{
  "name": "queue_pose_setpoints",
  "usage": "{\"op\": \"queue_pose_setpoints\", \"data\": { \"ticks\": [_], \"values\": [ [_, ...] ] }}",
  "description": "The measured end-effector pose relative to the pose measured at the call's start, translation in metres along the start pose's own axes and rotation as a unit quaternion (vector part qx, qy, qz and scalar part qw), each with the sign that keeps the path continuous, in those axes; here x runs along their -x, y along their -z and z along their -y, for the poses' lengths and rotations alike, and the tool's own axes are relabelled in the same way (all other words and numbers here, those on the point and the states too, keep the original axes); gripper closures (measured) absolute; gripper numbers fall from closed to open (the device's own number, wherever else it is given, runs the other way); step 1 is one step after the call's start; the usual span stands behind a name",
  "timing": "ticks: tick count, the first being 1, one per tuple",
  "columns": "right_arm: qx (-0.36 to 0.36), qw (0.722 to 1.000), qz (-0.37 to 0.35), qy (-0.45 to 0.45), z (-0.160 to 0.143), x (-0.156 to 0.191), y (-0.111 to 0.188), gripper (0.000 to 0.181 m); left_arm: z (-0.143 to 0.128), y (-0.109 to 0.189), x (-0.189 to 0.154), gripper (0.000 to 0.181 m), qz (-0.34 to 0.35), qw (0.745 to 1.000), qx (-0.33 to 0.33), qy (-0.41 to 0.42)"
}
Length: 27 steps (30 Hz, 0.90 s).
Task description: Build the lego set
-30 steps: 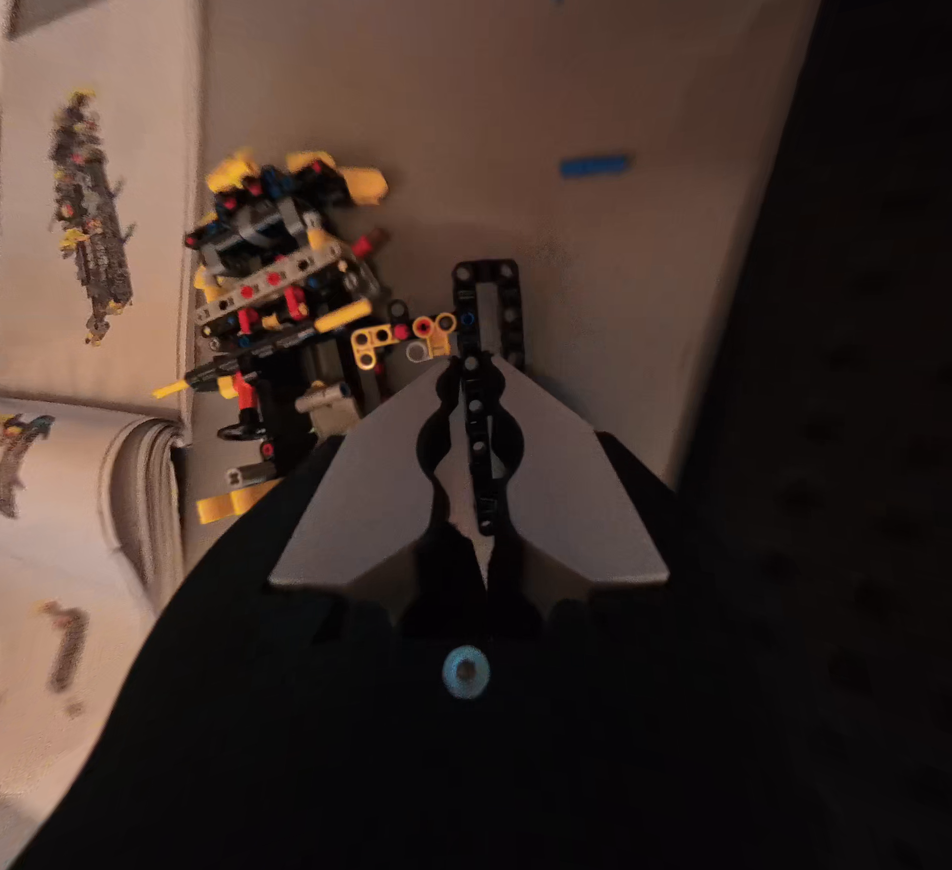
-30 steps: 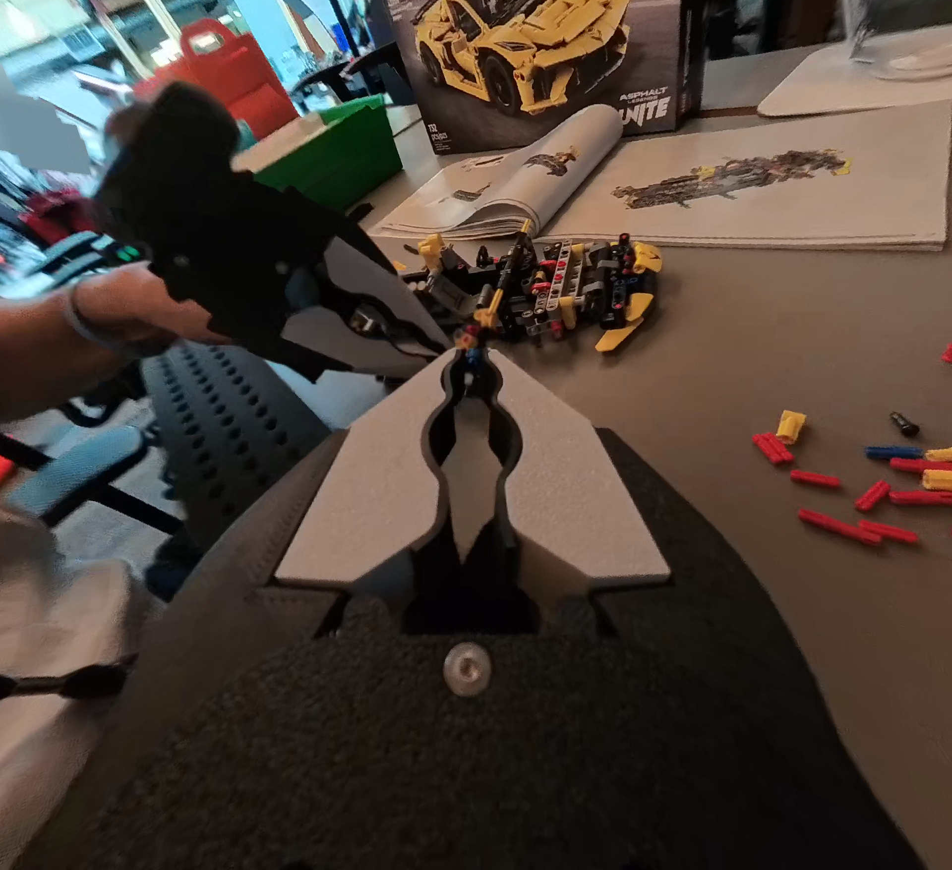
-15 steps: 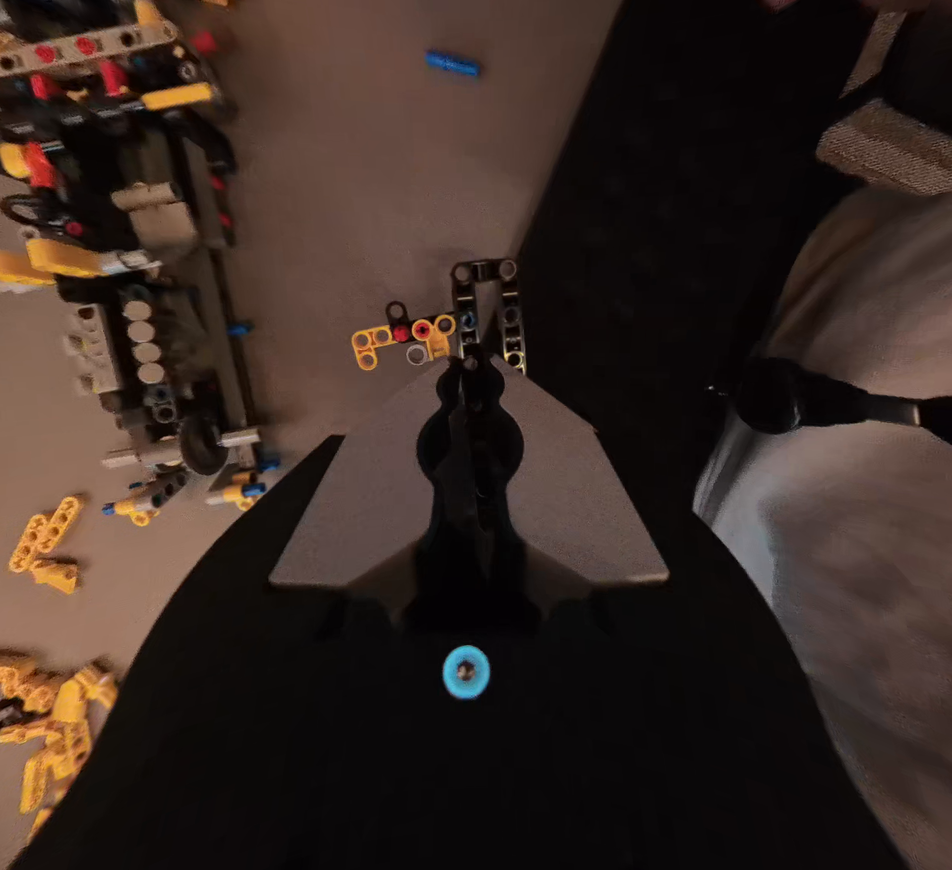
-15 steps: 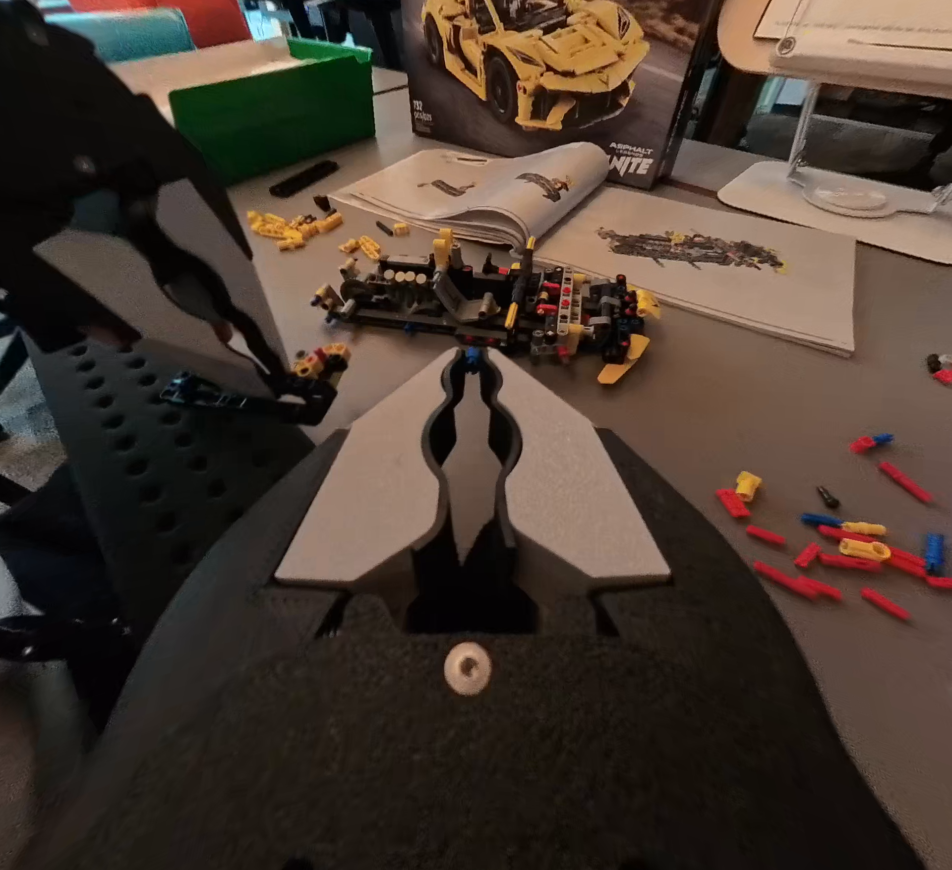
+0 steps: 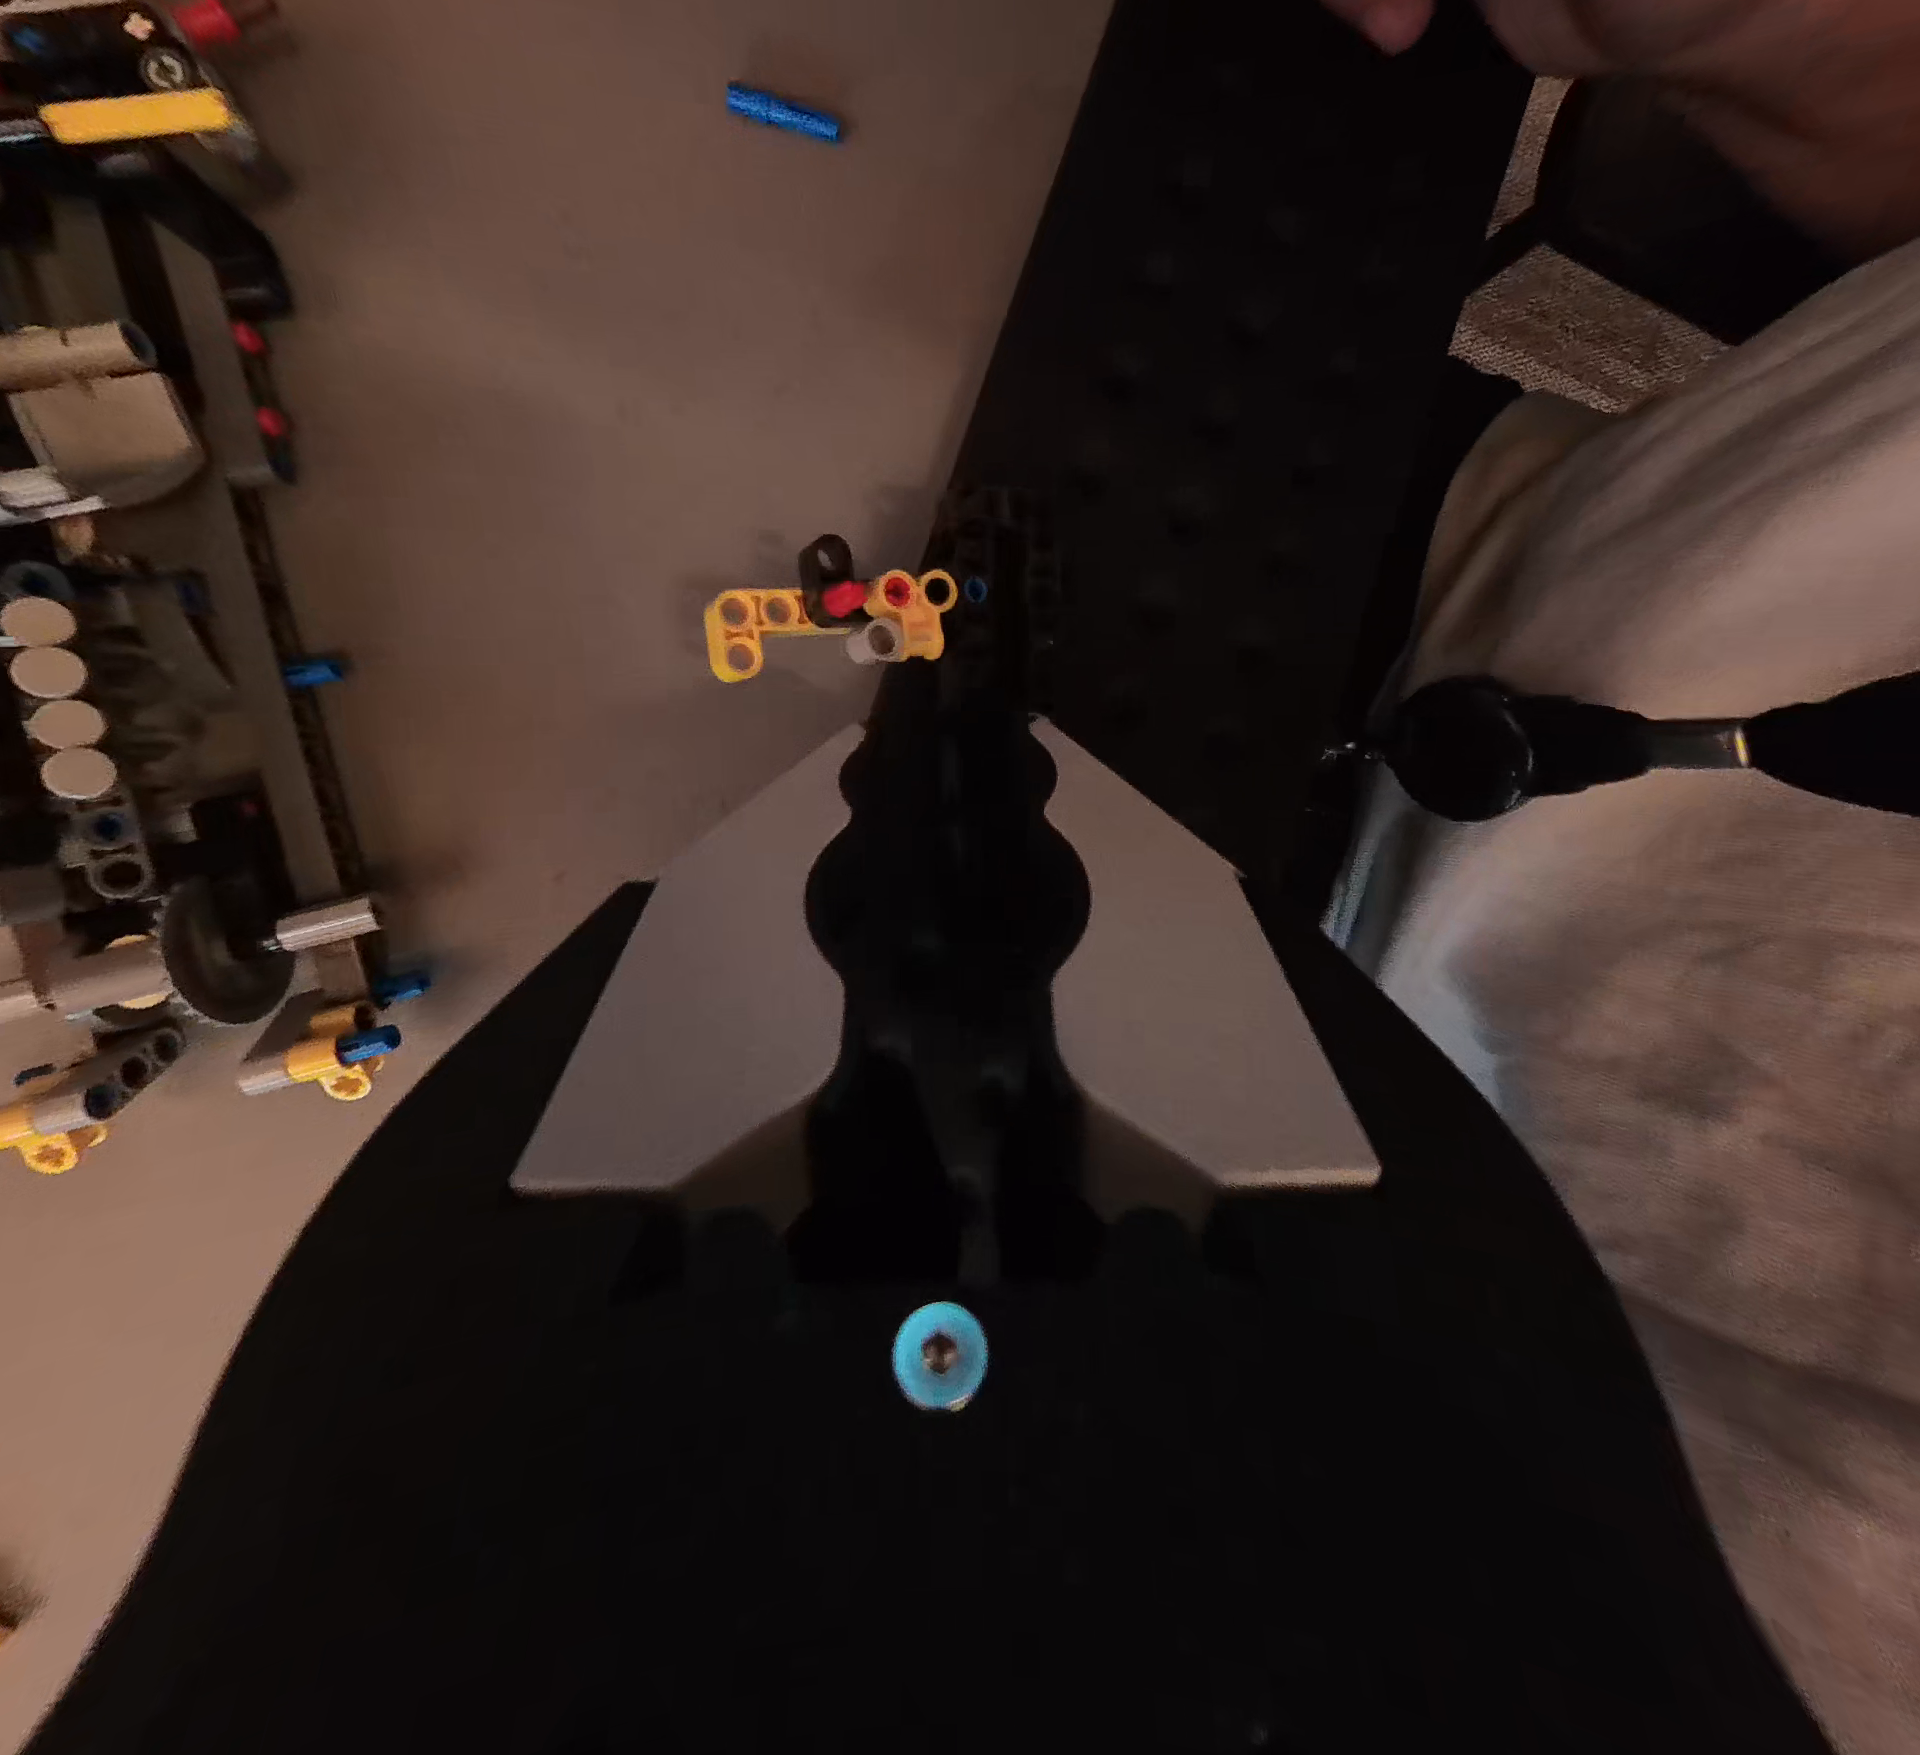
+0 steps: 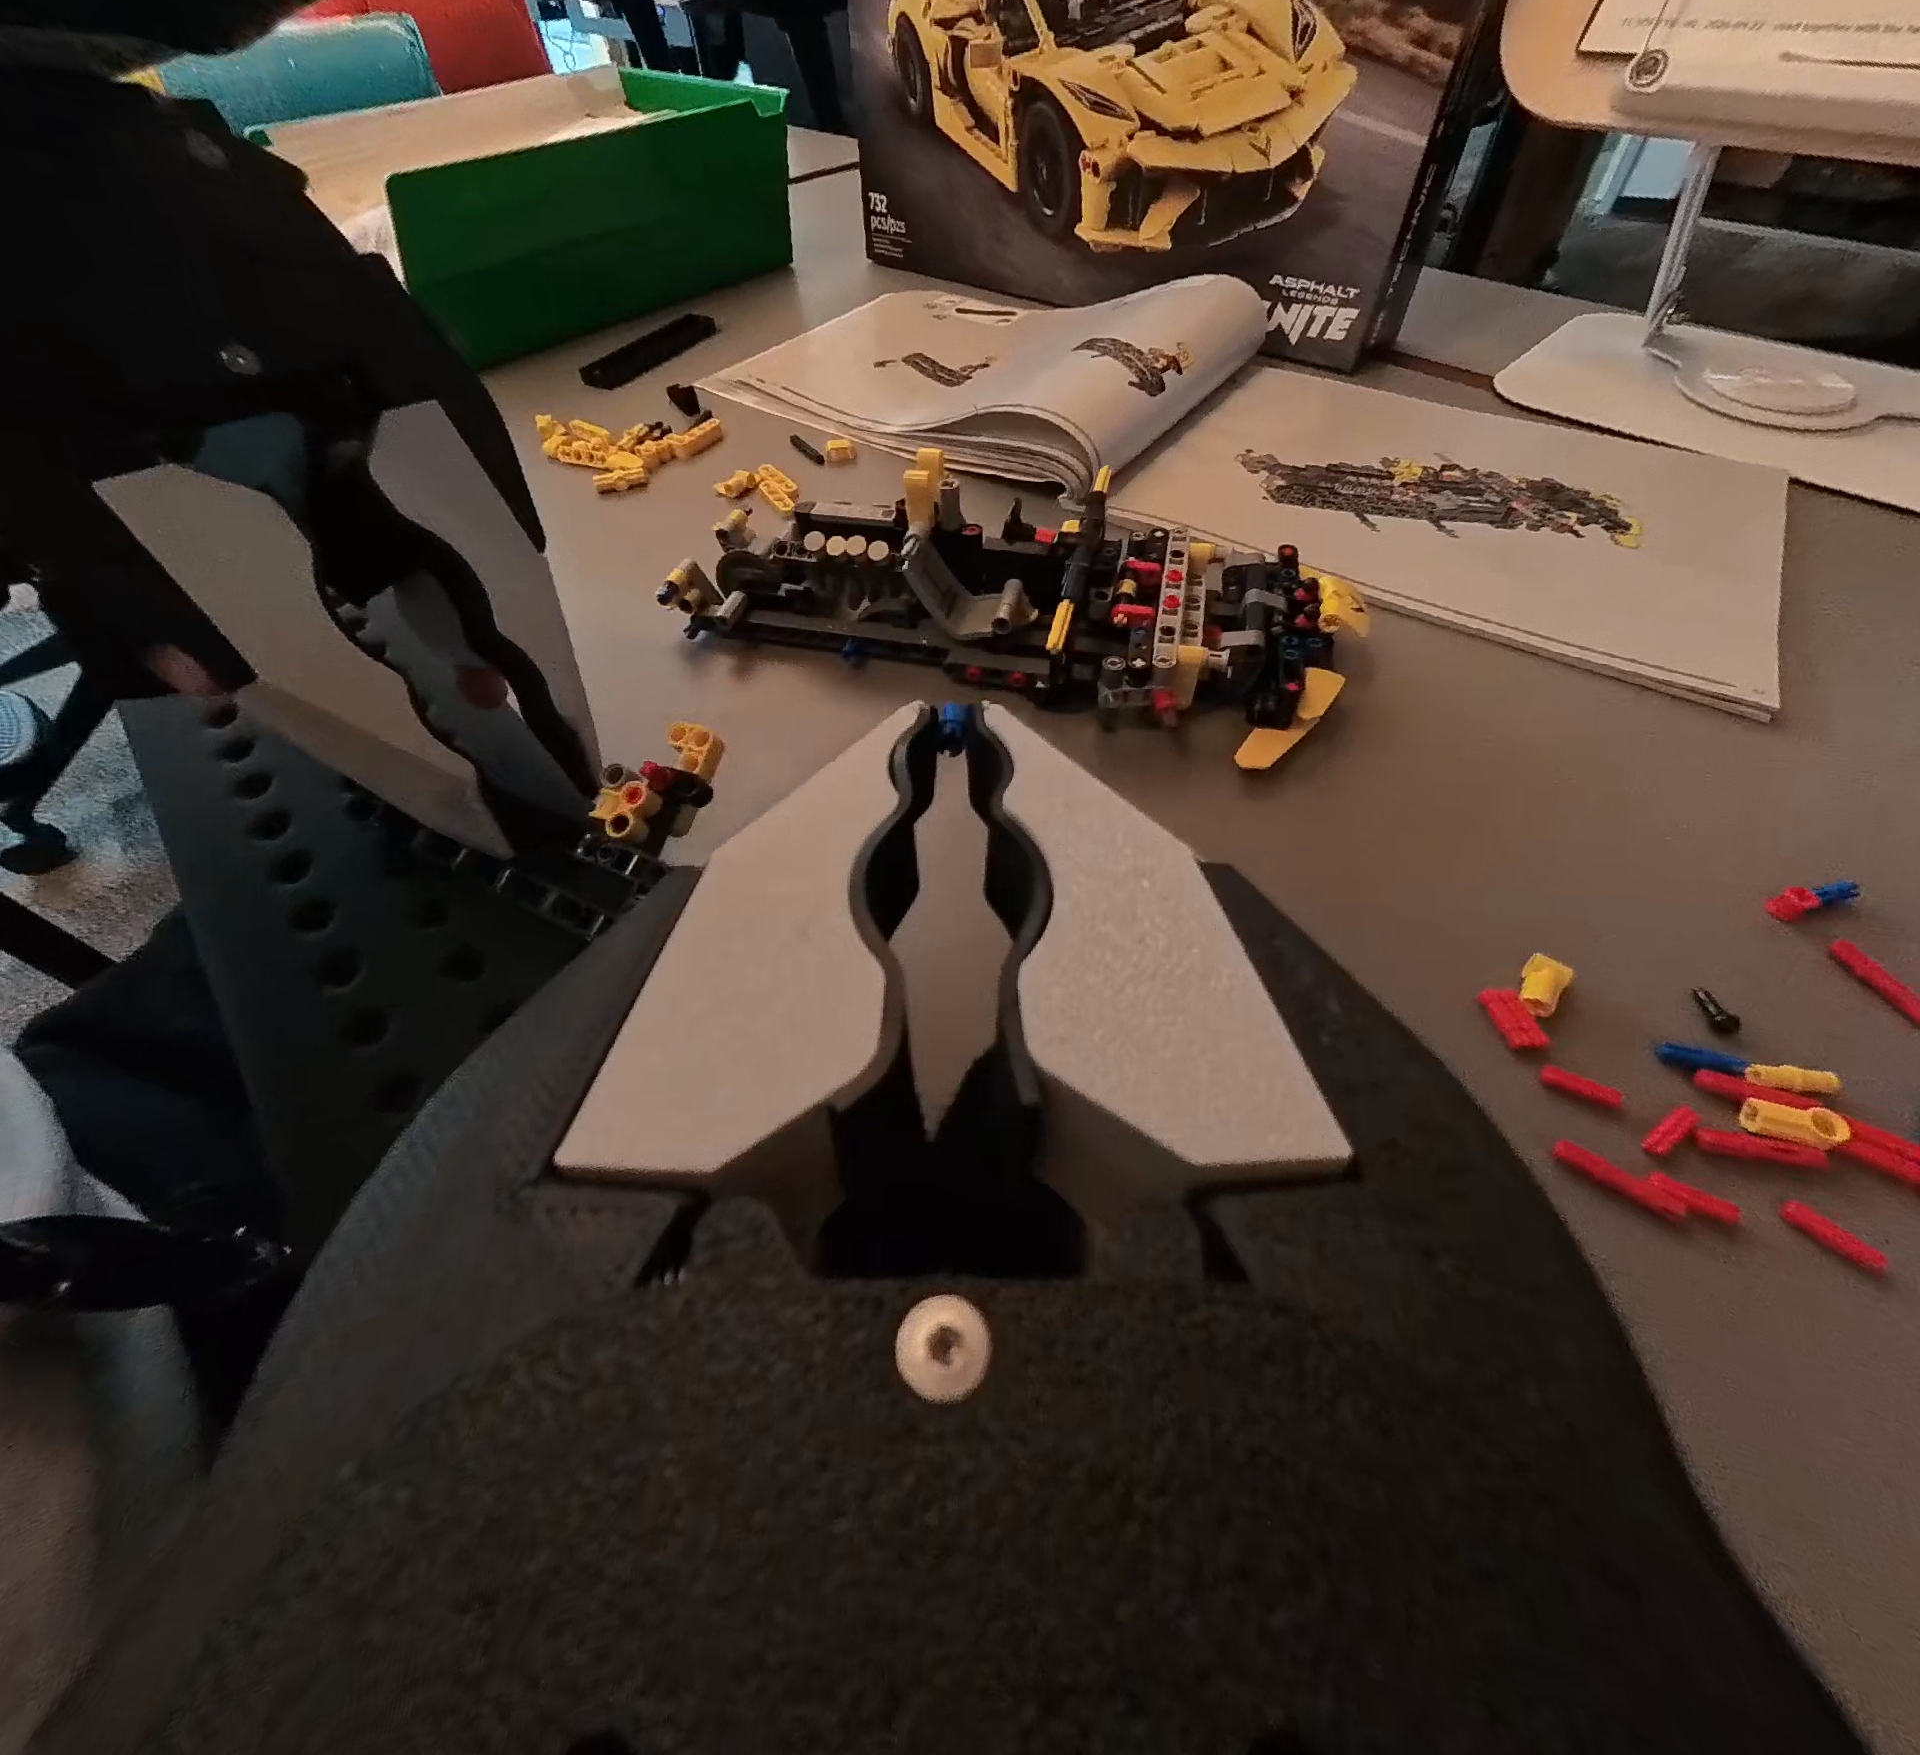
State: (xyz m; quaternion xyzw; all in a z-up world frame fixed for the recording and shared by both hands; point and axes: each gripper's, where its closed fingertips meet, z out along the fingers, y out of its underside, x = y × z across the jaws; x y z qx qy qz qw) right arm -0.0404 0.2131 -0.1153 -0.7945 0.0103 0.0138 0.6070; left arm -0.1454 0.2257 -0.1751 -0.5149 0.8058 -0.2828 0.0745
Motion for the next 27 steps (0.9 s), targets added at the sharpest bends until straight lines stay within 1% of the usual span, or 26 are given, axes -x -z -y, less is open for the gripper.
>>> {"op": "queue_pose_setpoints", "data": {
  "ticks": [3,7,8,11,13,16,17,19,21,22,25,27],
  "values": [
    [-0.004,1.0,0.004,-0.008,0.001,-0.001,0.001,0.177,0.001,0.003,0.0,0.152,0.007,1.0,0.004,-0.019],
    [-0.002,1.0,0.008,-0.013,0.0,-0.001,0.0,0.177,0.012,0.011,-0.005,0.145,0.007,0.999,-0.034,-0.024],
    [-0.001,1.0,0.009,-0.013,0.0,-0.001,0.0,0.177,0.011,0.009,-0.005,0.144,0.016,0.999,-0.035,-0.021],
    [0.001,1.0,0.009,-0.011,-0.001,0.0,0.0,0.177,0.005,-0.002,0.007,0.141,0.073,0.997,-0.016,-0.014],
    [0.003,1.0,0.01,-0.01,-0.001,0.0,-0.001,0.177,0.007,-0.007,0.007,0.139,0.083,0.996,-0.018,-0.003],
    [0.004,1.0,0.012,-0.013,-0.002,0.0,-0.001,0.177,0.02,-0.008,0.007,0.133,0.102,0.994,-0.041,0.016],
    [0.003,1.0,0.013,-0.014,-0.001,0.0,-0.001,0.177,0.027,-0.006,0.006,0.133,0.111,0.992,-0.057,0.013],
    [0.002,1.0,0.015,-0.016,-0.001,0.0,-0.001,0.177,0.039,-0.004,0.003,0.133,0.119,0.989,-0.089,-0.018],
    [0.003,1.0,0.018,-0.02,-0.001,0.0,-0.001,0.177,0.034,-0.006,0.009,0.133,0.112,0.991,-0.069,-0.034],
    [0.001,1.0,0.02,-0.022,-0.001,0.0,0.0,0.177,0.032,-0.008,0.013,0.133,0.096,0.993,-0.056,-0.036],
    [-0.005,0.999,0.023,-0.023,0.001,0.001,0.001,0.177,0.028,-0.01,0.01,0.133,0.008,0.998,-0.026,-0.053],
    [-0.005,0.999,0.024,-0.025,0.001,0.001,0.001,0.177,0.025,-0.012,0.011,0.133,-0.022,0.998,0.001,-0.059]
  ]
}}
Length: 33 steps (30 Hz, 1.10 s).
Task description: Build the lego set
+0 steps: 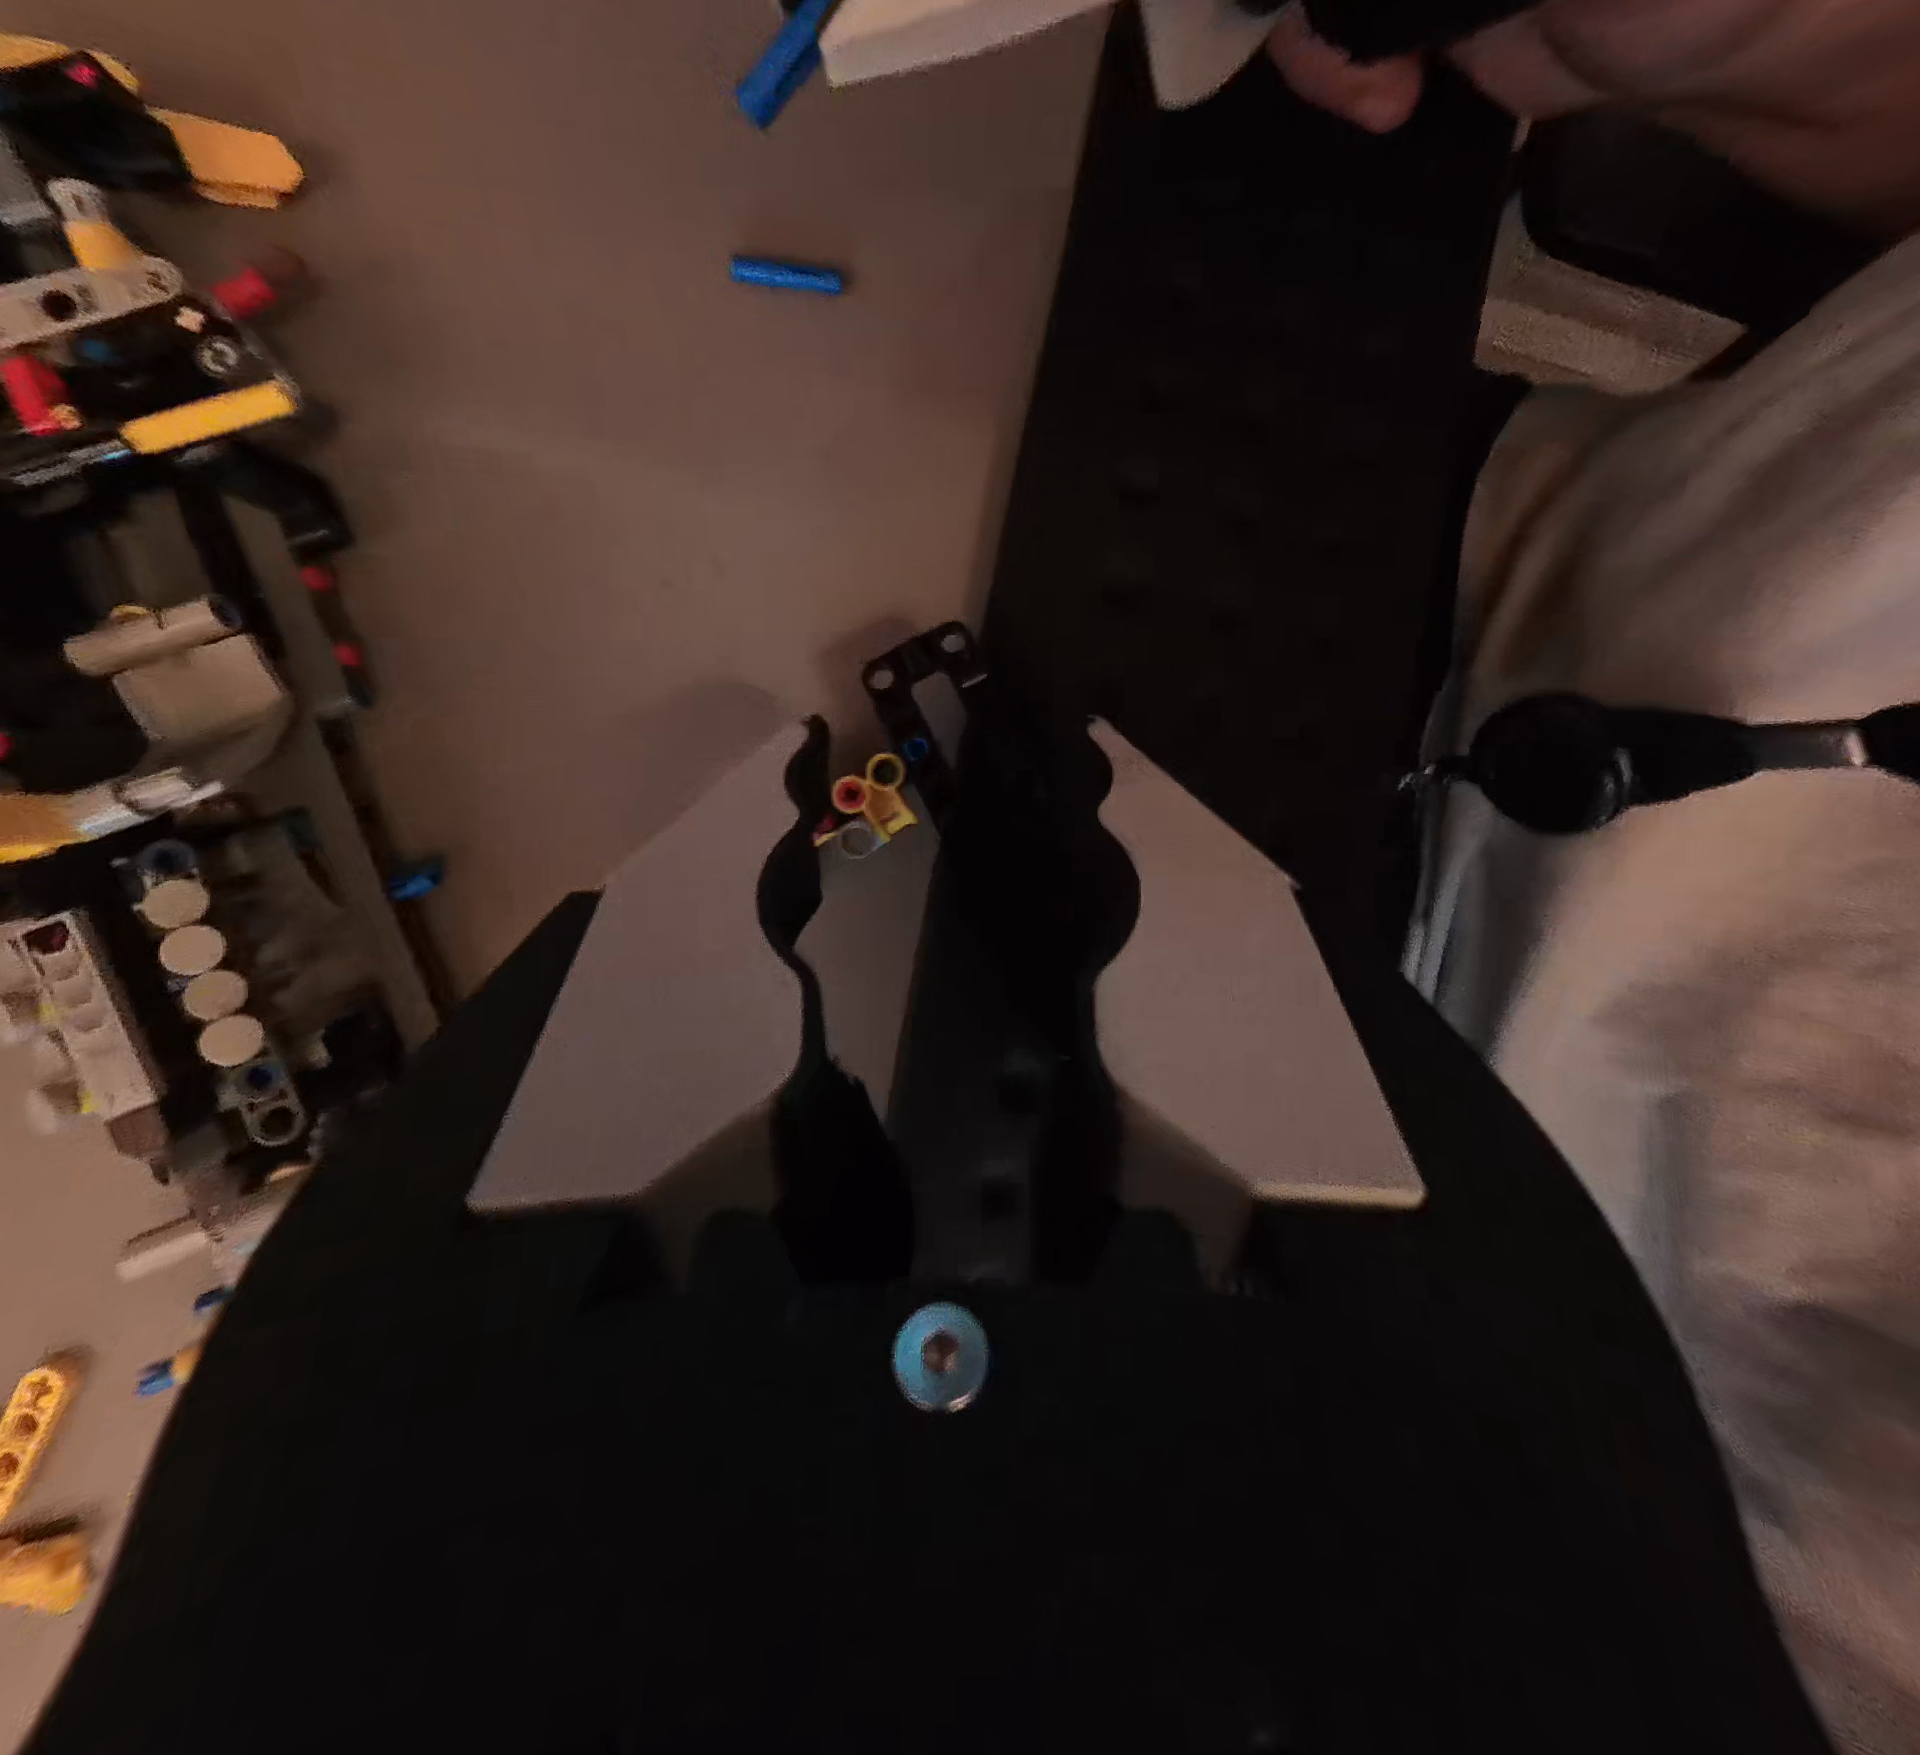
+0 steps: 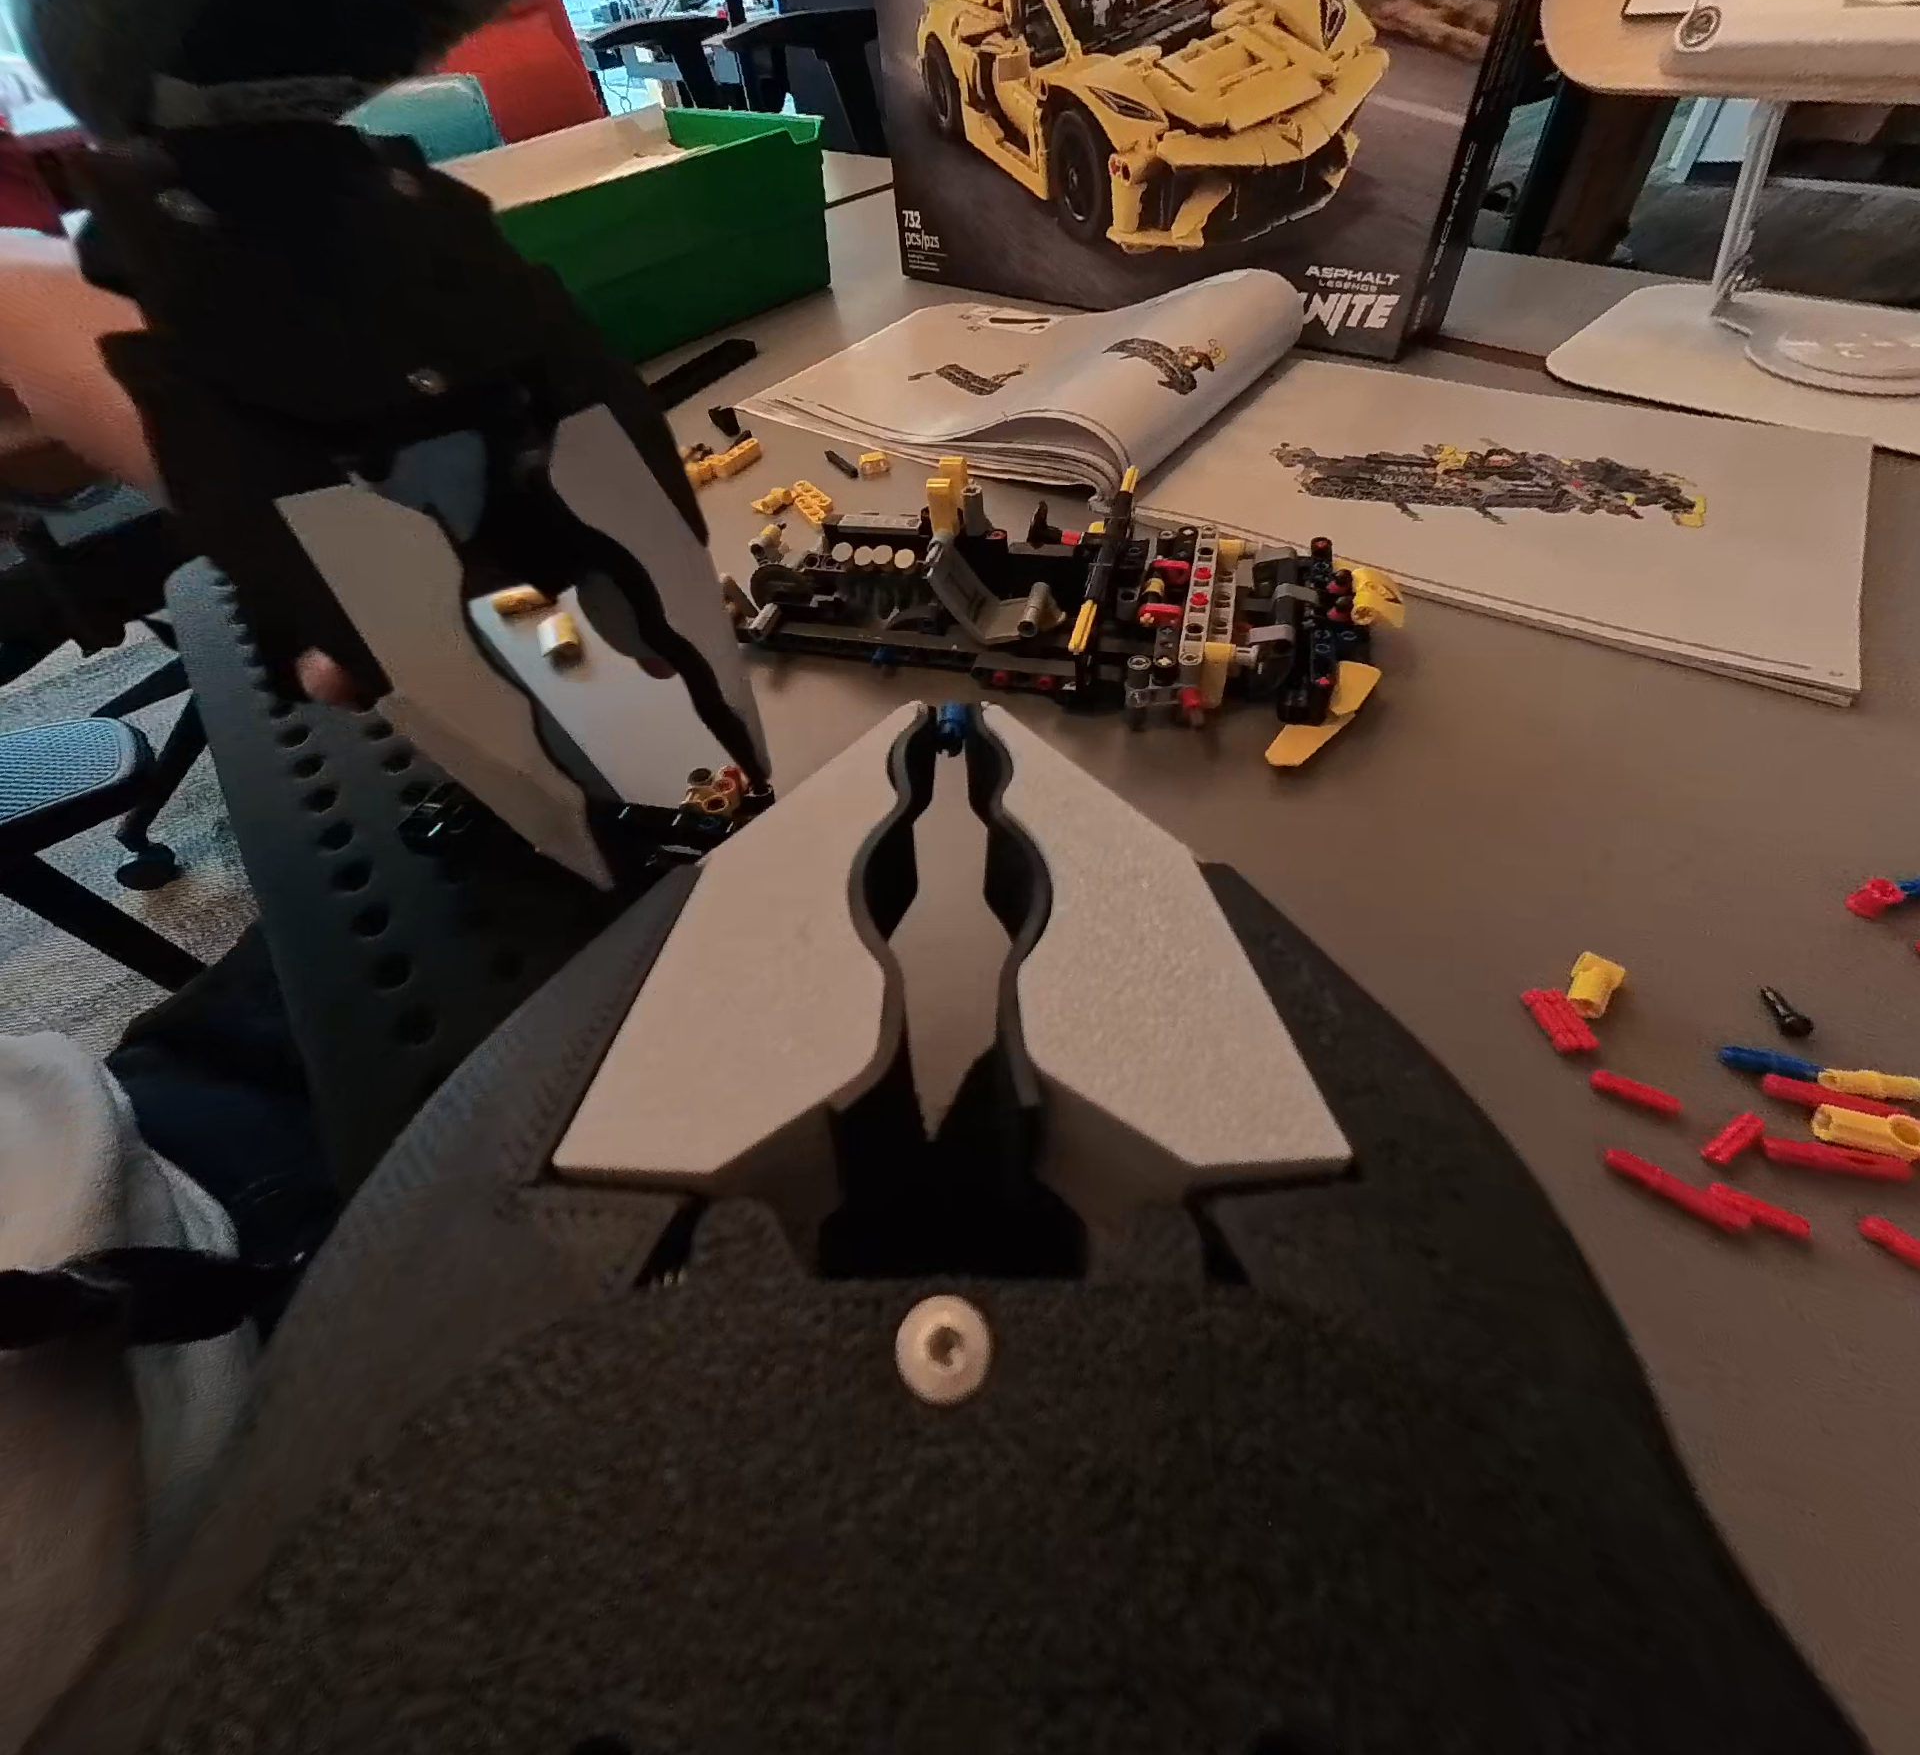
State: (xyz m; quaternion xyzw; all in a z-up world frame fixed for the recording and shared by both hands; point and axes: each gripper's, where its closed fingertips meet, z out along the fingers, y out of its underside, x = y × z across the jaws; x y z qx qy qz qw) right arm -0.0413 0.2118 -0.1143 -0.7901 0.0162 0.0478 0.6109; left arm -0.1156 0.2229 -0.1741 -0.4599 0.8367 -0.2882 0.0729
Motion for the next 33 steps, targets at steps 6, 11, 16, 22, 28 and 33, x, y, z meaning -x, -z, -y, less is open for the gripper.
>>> {"op": "queue_pose_setpoints", "data": {
  "ticks": [6,11,16,22,28,33],
  "values": [
    [0.002,1.0,0.001,-0.001,0.0,0.0,0.0,0.177,-0.008,-0.016,-0.006,0.131,-0.062,0.995,0.064,-0.036],
    [0.0,1.0,0.004,-0.004,0.0,0.001,0.0,0.177,-0.007,-0.012,-0.011,0.15,-0.102,0.991,0.084,-0.036],
    [-0.008,1.0,0.0,0.01,0.004,0.003,0.001,0.177,0.033,0.013,0.024,0.153,0.063,0.992,-0.023,-0.105],
    [-0.035,0.997,-0.06,0.026,0.031,0.012,-0.005,0.177,0.07,0.039,0.049,0.154,0.295,0.941,-0.136,-0.093],
    [0.055,0.98,-0.127,0.146,0.028,0.022,-0.024,0.177,0.068,0.041,0.053,0.154,0.355,0.919,-0.14,-0.099],
    [0.07,0.979,-0.116,0.153,0.025,0.027,-0.028,0.177,0.063,0.045,0.052,0.154,0.364,0.914,-0.133,-0.124]
  ]
}}
